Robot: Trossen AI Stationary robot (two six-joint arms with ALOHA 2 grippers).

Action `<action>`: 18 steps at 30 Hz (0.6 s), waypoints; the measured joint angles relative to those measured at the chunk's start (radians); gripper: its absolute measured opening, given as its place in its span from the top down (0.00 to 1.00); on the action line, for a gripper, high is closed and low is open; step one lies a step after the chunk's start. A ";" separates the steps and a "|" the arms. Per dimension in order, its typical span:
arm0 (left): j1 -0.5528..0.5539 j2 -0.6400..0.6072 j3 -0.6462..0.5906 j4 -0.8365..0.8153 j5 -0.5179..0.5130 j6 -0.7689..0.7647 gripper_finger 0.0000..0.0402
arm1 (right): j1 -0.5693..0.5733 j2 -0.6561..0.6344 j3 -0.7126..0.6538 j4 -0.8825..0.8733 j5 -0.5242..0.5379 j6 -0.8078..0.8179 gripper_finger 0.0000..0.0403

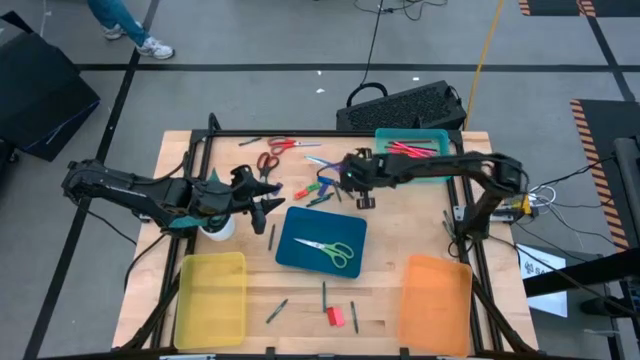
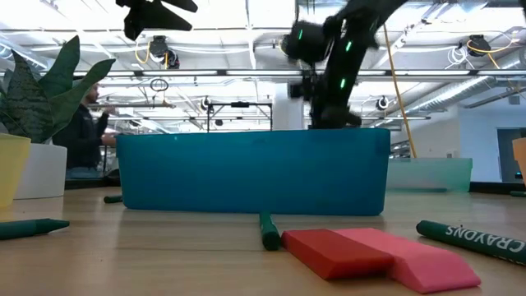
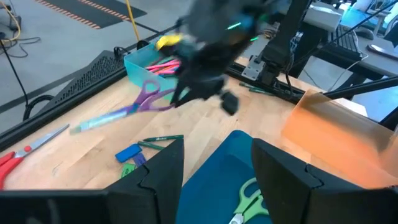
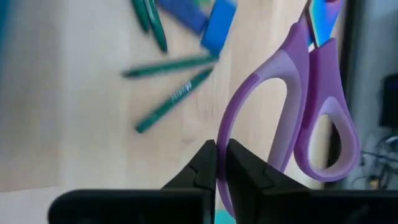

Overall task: Sort crayons/erasers/pens/pencils in bins
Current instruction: Put the purple scissors into the blue bin

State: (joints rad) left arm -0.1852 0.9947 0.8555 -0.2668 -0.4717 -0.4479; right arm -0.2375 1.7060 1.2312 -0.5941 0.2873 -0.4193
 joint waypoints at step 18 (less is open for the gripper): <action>0.001 0.000 0.000 0.070 0.001 0.061 0.53 | 0.572 0.062 0.144 -0.168 -0.005 0.590 0.96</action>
State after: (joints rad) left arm -0.1844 0.9946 0.8555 -0.1965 -0.4712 -0.3868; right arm 0.3346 1.7676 1.3757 -0.7625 0.2824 0.1710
